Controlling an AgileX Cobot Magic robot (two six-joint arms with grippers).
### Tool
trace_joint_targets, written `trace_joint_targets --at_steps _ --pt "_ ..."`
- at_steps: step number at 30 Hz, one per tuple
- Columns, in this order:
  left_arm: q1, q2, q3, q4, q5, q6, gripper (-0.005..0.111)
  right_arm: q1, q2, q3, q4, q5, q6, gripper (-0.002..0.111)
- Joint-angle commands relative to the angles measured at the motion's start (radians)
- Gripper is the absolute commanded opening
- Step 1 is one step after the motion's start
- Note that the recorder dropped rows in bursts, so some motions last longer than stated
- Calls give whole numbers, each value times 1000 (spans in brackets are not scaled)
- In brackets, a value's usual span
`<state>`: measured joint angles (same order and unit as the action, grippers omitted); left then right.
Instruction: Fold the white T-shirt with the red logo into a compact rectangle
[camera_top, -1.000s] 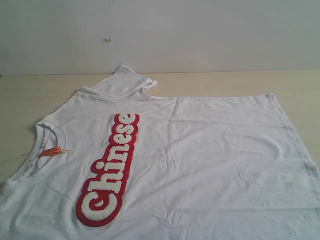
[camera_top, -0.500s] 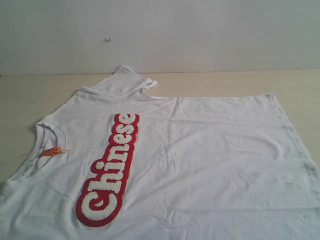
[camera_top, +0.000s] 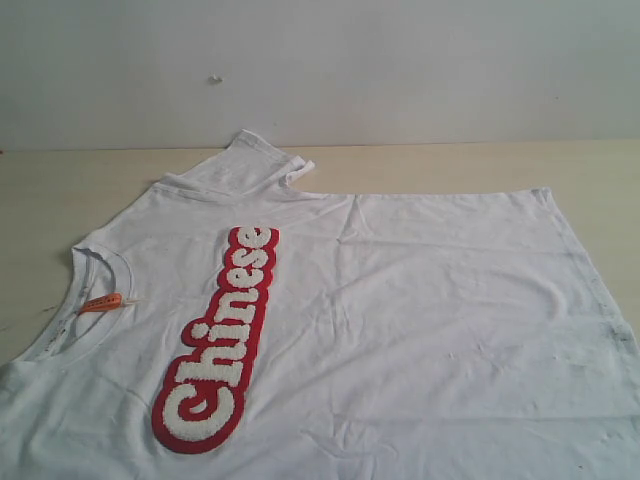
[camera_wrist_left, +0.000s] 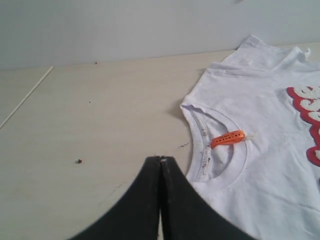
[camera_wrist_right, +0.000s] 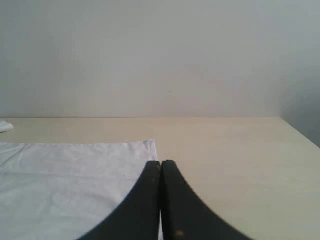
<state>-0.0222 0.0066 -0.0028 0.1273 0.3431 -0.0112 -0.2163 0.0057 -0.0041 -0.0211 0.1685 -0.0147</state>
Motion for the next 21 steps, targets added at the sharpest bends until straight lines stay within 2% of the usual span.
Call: trace_joint_targets --at_steps 1,6,13,21 --pt "2 -7 3 12 -70 11 0 2 -6 4 -5 5 -6 0" --pt "2 -7 3 14 -165 11 0 2 -6 4 -5 5 -6 0" --pt "2 -7 3 232 -189 67 0 2 -6 4 -5 -11 -6 0" --pt "2 -7 3 218 -211 55 0 2 -6 4 7 -124 27 0"
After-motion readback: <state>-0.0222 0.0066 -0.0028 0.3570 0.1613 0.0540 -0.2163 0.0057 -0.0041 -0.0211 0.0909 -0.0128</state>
